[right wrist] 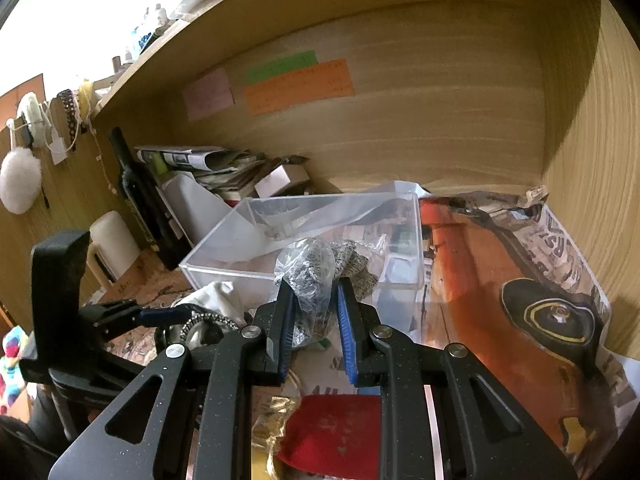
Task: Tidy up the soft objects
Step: 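Grasp and lift the steel-wool scrubber with the right tool while the left tool grasps the bracelet, then carry both items over the clear box and open both tools to drop them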
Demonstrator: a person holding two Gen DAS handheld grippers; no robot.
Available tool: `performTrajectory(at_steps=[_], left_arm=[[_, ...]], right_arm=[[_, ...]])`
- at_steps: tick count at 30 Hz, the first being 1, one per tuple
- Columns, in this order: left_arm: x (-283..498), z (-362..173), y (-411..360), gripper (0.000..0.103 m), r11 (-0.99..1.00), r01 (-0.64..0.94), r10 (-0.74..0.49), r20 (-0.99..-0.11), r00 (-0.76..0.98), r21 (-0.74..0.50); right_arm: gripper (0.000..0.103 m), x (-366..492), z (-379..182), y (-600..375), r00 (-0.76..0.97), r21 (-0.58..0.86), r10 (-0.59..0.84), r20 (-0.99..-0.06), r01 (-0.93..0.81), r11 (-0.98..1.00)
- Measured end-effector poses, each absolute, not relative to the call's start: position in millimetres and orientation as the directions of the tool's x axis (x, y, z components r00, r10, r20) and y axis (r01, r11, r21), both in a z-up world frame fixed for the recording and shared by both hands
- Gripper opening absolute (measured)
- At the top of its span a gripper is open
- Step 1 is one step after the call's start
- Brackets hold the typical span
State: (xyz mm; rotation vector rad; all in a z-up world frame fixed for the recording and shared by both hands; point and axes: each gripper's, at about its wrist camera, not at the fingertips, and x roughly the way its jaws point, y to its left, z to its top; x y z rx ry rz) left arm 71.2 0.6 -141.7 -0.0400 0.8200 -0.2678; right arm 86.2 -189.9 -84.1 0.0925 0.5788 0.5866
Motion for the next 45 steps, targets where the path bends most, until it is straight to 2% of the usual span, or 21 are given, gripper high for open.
performTrajectory(at_steps=[3,5,16,26,33,39,45], left_arm=[[76,-148,2,0.076,0.968,0.207,-0.242,-0.722,0.648,-0.139],[77,-151,2,0.063,0.972,0.197,-0.23,-0.725,0.649,-0.132],[66,-134,0,0.038,0.971,0.216,-0.229,-0.687,0.69,-0.106],[74,-96,19,0.038,0.978,0.168,-0.206,-0.608,0.766,-0.12],[105,-74,40,0.038,0.985,0.107,-0.164,-0.579,0.799,-0.132],[148,-80,51,0.038,0.986,0.077,-0.154,-0.628,0.763,-0.148],[191,-104,50,0.038,0.985,0.084,-0.169,-0.714,0.679,-0.152]], right_arm=[[0.019,87,-85,-192,0.679,0.245,0.545,-0.492,-0.493,0.835],[0.019,88,-85,-192,0.68,0.243,0.544,-0.493,-0.492,0.836],[0.019,96,-76,-188,0.695,0.231,0.545,-0.47,-0.499,0.835],[0.019,112,-68,-181,0.698,0.221,0.553,-0.456,-0.513,0.83],[0.019,137,-76,-167,0.674,0.208,0.547,-0.496,-0.519,0.829],[0.019,165,-91,-155,0.635,0.186,0.526,-0.566,-0.523,0.832],[0.019,190,-109,-144,0.594,0.162,0.485,-0.642,-0.513,0.843]])
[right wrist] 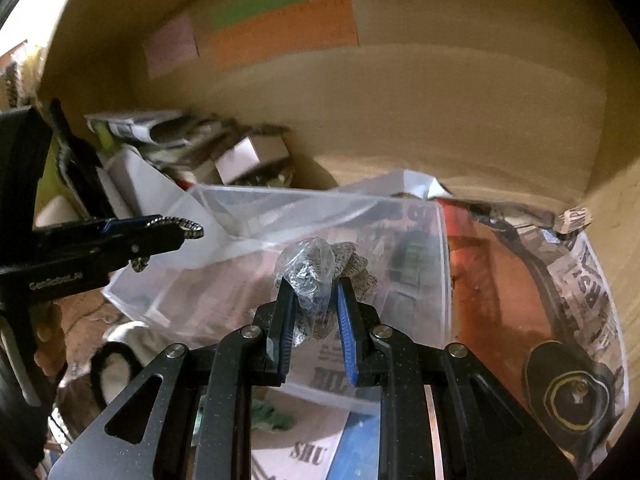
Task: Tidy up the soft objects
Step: 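Carry both items over the clear box and open both tools to drop them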
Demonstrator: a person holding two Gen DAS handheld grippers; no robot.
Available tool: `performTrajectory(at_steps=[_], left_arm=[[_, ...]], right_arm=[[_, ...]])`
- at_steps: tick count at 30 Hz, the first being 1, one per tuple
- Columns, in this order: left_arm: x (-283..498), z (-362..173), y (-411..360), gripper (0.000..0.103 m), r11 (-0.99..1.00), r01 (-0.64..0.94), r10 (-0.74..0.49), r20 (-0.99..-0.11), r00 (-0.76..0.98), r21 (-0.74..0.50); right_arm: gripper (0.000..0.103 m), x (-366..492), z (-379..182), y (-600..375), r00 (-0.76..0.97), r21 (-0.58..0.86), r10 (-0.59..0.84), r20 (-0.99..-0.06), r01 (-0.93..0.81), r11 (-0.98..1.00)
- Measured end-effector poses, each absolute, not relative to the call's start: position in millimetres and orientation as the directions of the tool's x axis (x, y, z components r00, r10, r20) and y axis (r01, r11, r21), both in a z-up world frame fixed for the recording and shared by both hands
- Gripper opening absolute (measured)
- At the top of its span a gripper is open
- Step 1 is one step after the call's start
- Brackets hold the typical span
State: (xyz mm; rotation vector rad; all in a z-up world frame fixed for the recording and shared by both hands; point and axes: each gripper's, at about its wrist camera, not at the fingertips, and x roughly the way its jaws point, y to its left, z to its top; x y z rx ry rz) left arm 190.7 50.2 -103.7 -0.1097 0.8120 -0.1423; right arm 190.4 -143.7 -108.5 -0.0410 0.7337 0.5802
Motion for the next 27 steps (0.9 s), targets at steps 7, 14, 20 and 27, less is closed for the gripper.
performTrajectory(at_steps=[7,14,20,27], left_arm=[[215,-130,41,0.039,0.991,0.083,-0.136,-0.776,0.616,-0.108],[215,-128,37,0.049,0.992,0.093,-0.128,-0.772,0.623,-0.09],[203,-112,41,0.049,0.991,0.09,-0.134,-0.744,0.655,-0.098],[163,-78,45,0.075,0.993,0.088,-0.118,-0.65,0.75,-0.079]], right_arm=[[0.021,205,-125,-137,0.542,0.161,0.457,-0.705,-0.505,0.848],[0.03,207,-124,-139,0.534,0.177,0.459,-0.709,-0.496,0.85],[0.055,196,-108,-143,0.575,0.173,0.473,-0.668,-0.498,0.85],[0.069,166,-76,-152,0.649,0.147,0.492,-0.58,-0.511,0.847]])
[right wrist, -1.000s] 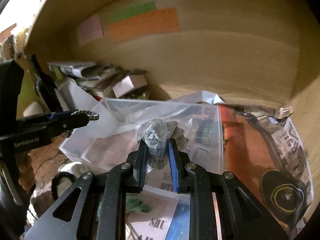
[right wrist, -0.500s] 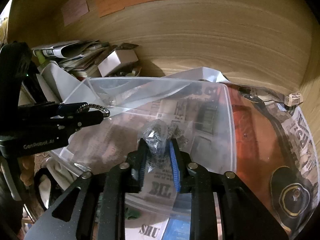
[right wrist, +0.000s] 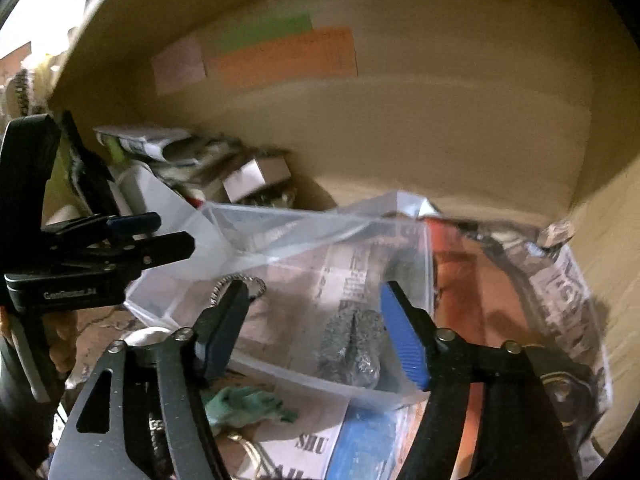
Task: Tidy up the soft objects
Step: 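Carry both items over the clear box and open both tools to drop them, then grasp the green knitted glove with the right tool while the left tool grasps the black eye mask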
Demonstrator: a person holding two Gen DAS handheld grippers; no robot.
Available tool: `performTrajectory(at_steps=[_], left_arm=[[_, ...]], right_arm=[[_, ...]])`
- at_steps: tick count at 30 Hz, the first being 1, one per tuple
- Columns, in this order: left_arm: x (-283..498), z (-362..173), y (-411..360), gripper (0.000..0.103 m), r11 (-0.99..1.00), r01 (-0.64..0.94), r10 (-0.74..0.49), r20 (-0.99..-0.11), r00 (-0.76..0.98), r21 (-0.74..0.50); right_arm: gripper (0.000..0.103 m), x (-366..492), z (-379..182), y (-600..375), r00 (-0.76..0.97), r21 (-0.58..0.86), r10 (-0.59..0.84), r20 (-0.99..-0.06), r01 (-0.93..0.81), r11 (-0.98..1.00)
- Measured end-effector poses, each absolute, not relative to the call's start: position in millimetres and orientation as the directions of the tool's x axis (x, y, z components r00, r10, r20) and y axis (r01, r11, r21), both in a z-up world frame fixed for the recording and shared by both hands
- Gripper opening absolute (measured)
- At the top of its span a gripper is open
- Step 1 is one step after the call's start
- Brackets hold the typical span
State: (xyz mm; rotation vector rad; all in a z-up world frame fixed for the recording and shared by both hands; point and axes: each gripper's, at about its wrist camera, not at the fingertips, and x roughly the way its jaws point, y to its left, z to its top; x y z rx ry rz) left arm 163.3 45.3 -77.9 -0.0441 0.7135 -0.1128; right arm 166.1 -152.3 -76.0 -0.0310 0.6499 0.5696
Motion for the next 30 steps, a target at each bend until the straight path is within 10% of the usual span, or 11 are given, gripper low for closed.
performTrajectory(at_steps=[7,21,30], left_arm=[[117,-65,57,0.093,0.995,0.067,-0.097,-0.597,0.796,-0.072],[62,-120,64,0.093,0.999,0.047,-0.05,-0.683,0.729,-0.023],[62,-150,66,0.049,0.993,0.077,-0.118,-0.745,0.656,-0.089]], right_arm=[[0.075,131,-61,-159,0.682,0.122,0.514,-0.52,-0.537,0.835],[0.08,103,-100,-152,0.607,0.188,0.544,-0.579,-0.55,0.814],[0.078,109,-127,-138,0.537,0.218,0.543,-0.646,-0.552,0.805]])
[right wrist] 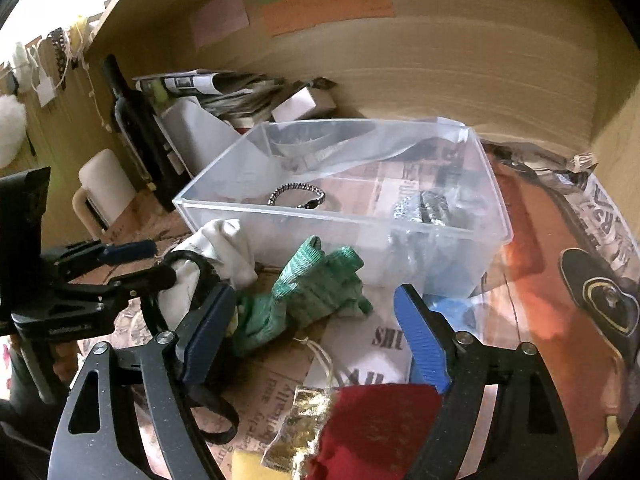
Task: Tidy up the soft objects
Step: 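Grasp the green knitted glove with the right tool while the left tool grasps the black eye mask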
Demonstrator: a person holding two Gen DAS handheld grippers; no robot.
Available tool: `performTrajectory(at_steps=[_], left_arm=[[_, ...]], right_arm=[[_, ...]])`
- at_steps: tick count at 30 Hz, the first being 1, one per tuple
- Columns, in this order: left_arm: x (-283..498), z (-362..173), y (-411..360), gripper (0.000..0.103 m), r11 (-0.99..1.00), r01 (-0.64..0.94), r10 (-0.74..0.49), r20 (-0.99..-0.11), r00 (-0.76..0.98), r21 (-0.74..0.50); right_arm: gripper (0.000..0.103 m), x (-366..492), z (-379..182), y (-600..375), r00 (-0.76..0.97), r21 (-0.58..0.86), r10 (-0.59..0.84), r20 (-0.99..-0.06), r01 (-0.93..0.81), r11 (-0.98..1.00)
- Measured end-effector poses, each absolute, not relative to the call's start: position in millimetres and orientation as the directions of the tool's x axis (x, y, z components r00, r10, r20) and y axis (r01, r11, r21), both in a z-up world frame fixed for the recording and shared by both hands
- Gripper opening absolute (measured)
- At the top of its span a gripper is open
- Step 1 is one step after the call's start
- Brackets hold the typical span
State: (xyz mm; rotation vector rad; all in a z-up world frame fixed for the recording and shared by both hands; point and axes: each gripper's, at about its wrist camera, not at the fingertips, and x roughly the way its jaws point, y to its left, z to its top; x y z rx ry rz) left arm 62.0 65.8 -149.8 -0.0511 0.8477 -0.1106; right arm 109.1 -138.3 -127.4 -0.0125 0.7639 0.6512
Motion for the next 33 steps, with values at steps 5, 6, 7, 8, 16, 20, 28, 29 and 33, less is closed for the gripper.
performTrajectory(at_steps=[5,6,7,8,16,20,28,29,33], left_arm=[[64,-159,64,0.044,0.991,0.089,-0.134,-0.759,0.637,-0.101],[64,-160,65,0.044,0.99,0.089,-0.138,-0.761,0.634,-0.105],[64,-162,65,0.043,0.99,0.087,-0.142,-0.761,0.634,-0.112],[64,-162,66,0.039,0.989,0.087,-0.146,-0.76,0.634,-0.117],[57,-152,62,0.022,0.992,0.088,-0.126,-0.739,0.662,-0.091],[54,-142,62,0.018,0.993,0.076,-0.116,-0.722,0.682,-0.088],[49,-115,64,0.014,0.992,0.077,-0.126,-0.676,0.726,-0.102],[48,-110,63,0.014,0.992,0.076,-0.126,-0.668,0.734,-0.103],[48,-98,61,0.014,0.991,0.076,-0.13,-0.646,0.752,-0.111]], right_arm=[[0.067,113,-131,-133,0.517,0.217,0.542,-0.662,-0.561,0.799],[0.066,115,-133,-132,0.512,0.218,0.542,-0.667,-0.562,0.798],[0.065,116,-134,-131,0.509,0.217,0.541,-0.67,-0.562,0.798],[0.063,118,-135,-129,0.502,0.218,0.54,-0.676,-0.563,0.797],[0.022,124,-143,-125,0.477,0.239,0.546,-0.688,-0.562,0.792],[0.012,120,-141,-125,0.491,0.225,0.546,-0.679,-0.569,0.791],[0.011,107,-121,-137,0.555,0.208,0.557,-0.618,-0.569,0.796],[0.011,104,-116,-140,0.569,0.203,0.558,-0.604,-0.567,0.798],[0.011,96,-100,-150,0.607,0.201,0.566,-0.558,-0.563,0.801]])
